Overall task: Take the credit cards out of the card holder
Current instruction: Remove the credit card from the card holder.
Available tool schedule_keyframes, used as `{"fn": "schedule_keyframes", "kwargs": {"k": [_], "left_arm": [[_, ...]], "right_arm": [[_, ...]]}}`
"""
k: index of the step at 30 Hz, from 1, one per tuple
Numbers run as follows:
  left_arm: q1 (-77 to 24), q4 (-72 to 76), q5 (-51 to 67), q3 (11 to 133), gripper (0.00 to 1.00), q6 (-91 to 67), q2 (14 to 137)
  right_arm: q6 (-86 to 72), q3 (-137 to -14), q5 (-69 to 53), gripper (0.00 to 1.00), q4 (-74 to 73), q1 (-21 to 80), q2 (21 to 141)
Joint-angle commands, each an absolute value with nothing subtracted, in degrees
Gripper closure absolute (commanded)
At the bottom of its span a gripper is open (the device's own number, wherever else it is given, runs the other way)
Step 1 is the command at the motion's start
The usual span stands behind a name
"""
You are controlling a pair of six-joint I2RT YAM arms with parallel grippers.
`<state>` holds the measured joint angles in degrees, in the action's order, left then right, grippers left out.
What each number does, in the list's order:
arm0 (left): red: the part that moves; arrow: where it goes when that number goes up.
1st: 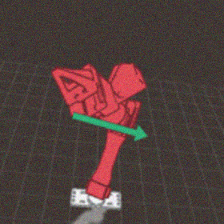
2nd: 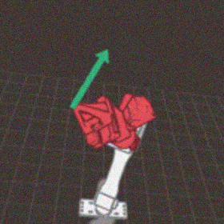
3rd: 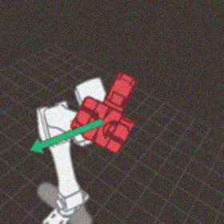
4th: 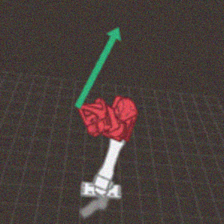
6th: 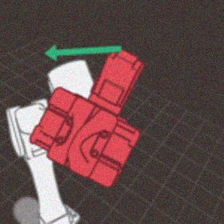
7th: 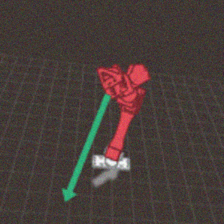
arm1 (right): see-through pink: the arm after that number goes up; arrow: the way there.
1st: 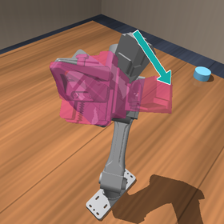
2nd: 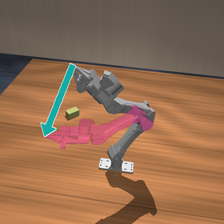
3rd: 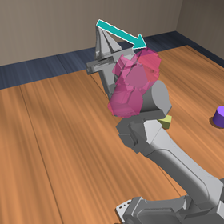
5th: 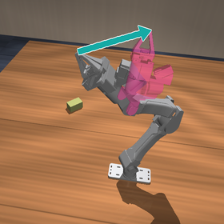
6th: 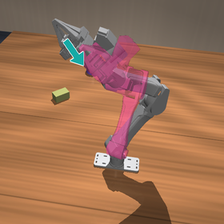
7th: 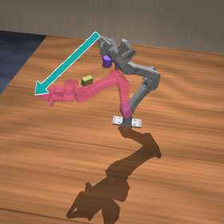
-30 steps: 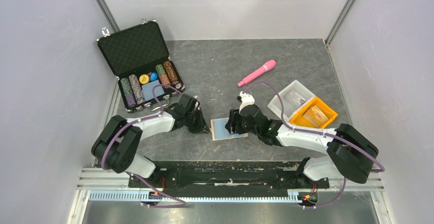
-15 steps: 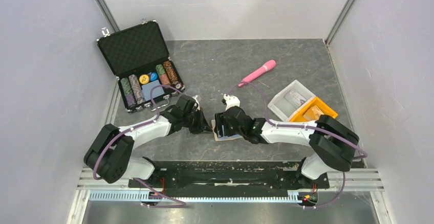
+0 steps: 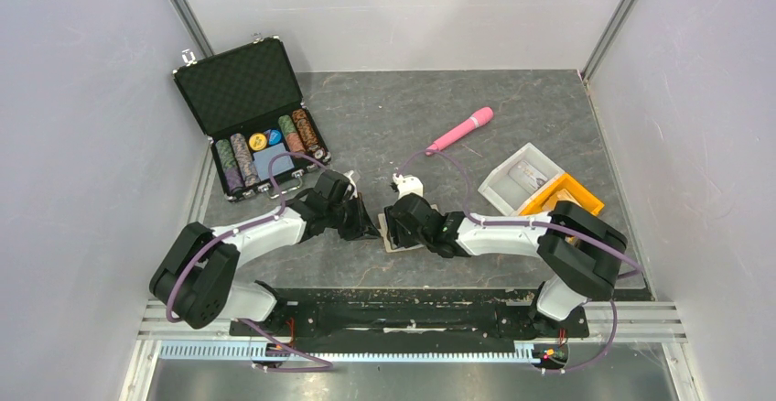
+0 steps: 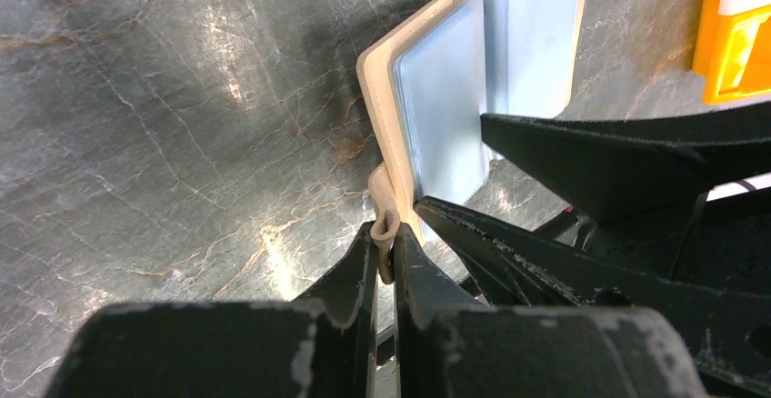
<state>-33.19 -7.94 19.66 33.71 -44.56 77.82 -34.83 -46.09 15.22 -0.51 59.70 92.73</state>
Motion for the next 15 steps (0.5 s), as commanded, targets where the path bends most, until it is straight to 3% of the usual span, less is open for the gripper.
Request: {"fn": "schedule_keyframes", "kwargs": {"k": [1,7,11,15], "left_arm": [[-33.35,-6.24,20.75,33.46,0.98,-46.41,75.89],[-33.31,-6.76,20.66,33.53,0.98,-46.23,75.81],[-33.31,-6.97,20.57,33.27,0.98,-46.2,75.6],[-33.31,-7.17,20.43,33.25,0.98,-46.14,75.32]], "right_arm": [[-34.1,-47.74,18.58,0.52,-1.87,59.93,92.2],[-34.08,-47.64,19.88,0.56,-2.81,59.99,91.18],[-34.09,-47.46,20.77,0.49,-3.35,59.97,89.76],[-33.69,-47.38,22.09,0.49,-4.41,59.96,88.69]]}}
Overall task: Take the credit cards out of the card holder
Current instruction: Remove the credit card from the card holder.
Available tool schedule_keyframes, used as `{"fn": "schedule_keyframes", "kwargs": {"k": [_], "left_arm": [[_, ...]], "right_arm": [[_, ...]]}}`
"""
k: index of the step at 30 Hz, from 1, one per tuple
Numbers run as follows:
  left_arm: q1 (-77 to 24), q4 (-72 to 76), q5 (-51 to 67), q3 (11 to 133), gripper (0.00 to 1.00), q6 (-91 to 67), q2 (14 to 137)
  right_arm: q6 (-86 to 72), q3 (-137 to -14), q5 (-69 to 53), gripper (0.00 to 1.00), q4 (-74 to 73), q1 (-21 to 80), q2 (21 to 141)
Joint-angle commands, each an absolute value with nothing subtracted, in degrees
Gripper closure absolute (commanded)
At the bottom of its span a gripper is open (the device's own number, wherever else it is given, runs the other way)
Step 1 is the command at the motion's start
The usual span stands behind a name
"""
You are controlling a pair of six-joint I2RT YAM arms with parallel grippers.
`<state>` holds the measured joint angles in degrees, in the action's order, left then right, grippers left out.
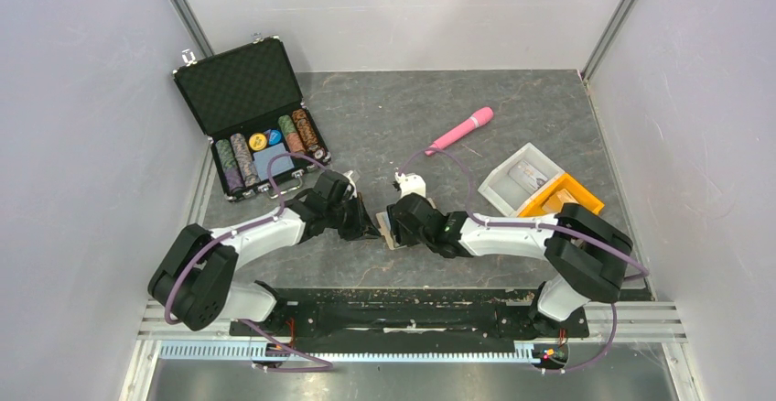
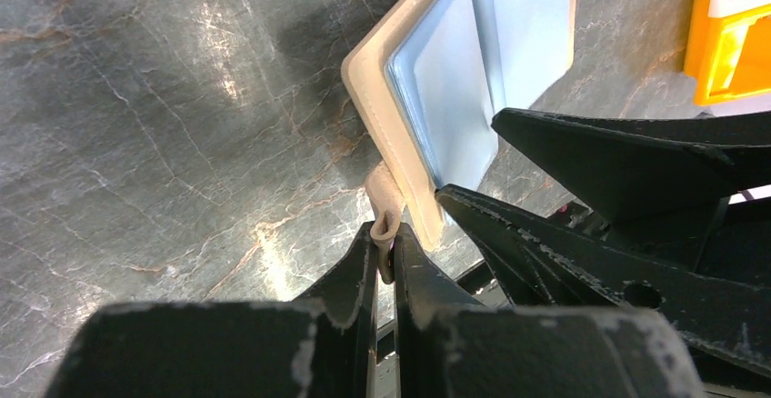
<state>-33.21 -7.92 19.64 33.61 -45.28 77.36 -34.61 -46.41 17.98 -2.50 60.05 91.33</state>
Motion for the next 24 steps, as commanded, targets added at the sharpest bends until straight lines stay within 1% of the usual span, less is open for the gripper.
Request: {"fn": "schedule_keyframes", "kwargs": {"k": [1,5,16,24], "left_arm": [[-33.36,-7.12,20.41,33.27,0.98,-46.14,75.32],[-33.31,-7.13,20.48,33.31,0.98,-46.06,75.54],[-33.31,-7.29,20.57,33.26,0.98,-45.88,75.79],[-33.31,-7.29,20.57,33.25,0.98,-45.79,75.82]], "right_arm": [[-33.62,-47.37,22.49,0.5,-4.54,59.99,88.42],[-33.21,-47.29,23.25,0.51,-5.19,59.72,87.8],[-32.17,-46.93,24.07,0.52,-5.65,58.89,85.41],[-31.64,-45.97,23.5,0.49,-5.39,57.51,83.84]]}}
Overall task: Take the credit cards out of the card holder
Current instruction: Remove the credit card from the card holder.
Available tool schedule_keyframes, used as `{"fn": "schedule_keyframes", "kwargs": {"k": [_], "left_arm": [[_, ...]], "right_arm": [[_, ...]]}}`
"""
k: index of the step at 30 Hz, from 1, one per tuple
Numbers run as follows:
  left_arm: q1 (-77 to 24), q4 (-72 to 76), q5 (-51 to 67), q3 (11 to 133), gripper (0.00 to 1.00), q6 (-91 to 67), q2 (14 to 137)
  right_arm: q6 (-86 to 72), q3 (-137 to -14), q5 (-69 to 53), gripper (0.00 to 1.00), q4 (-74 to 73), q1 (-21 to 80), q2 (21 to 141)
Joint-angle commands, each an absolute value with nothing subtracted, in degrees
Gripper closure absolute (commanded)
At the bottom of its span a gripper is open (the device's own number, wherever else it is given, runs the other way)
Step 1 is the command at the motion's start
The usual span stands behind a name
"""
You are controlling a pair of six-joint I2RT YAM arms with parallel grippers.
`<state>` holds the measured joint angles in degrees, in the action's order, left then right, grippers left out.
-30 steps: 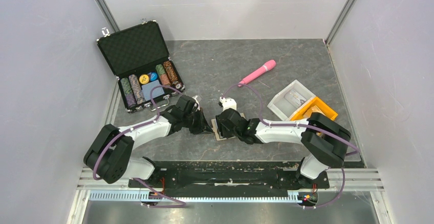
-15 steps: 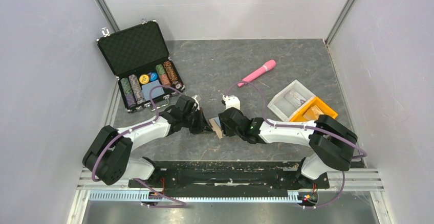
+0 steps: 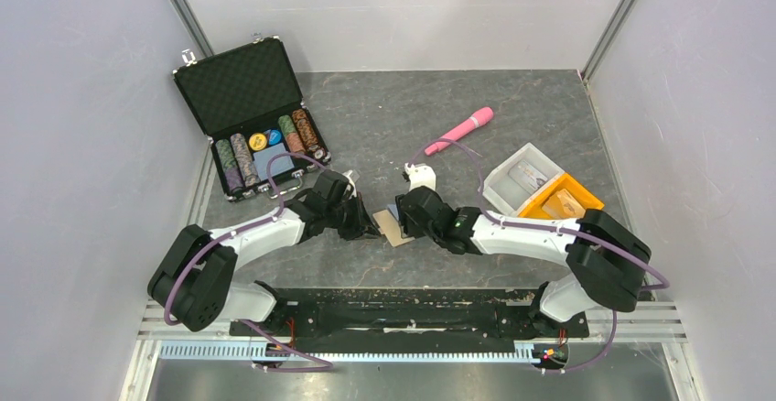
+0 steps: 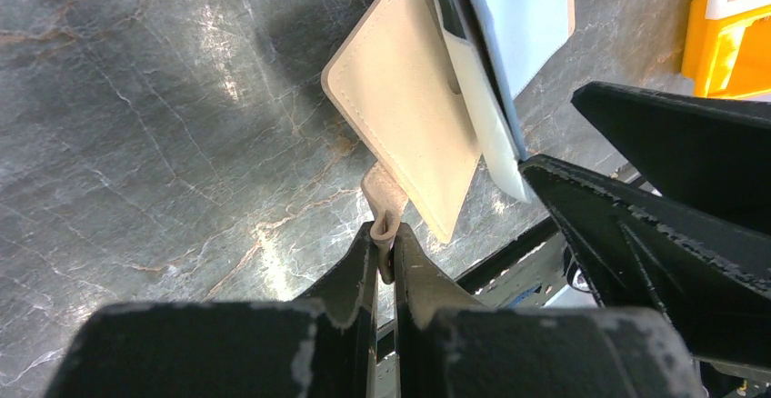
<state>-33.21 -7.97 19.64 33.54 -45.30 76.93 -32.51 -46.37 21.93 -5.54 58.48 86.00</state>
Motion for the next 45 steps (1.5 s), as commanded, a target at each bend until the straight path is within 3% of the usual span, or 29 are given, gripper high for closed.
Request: {"fn": "schedule_keyframes", "kwargs": {"k": [1,7,24,45], "left_arm": [[-33.31,-7.29,20.61,33.23,0.98,-45.79,75.72],[-33.31,-7.29,20.54,33.19,0.98,-45.71,75.93],[-33.31,-7.42,20.68,33.15,0.98,-45.79,75.77],[-33.31,-7.54,20.98,33.68,0.98,-45.44,76.78]], "right_arm": [[-31.64,-45.65,23.25,0.5,-5.22,57.28,83.7],[-31.74,-44.7,23.03,0.55,-4.84,56.62,82.89],[-28.94,-45.21,25.57,0.33,-7.27,55.16,82.08],[-25.33,-46.85,25.46,0.33,-9.34,53.7,81.29]]}}
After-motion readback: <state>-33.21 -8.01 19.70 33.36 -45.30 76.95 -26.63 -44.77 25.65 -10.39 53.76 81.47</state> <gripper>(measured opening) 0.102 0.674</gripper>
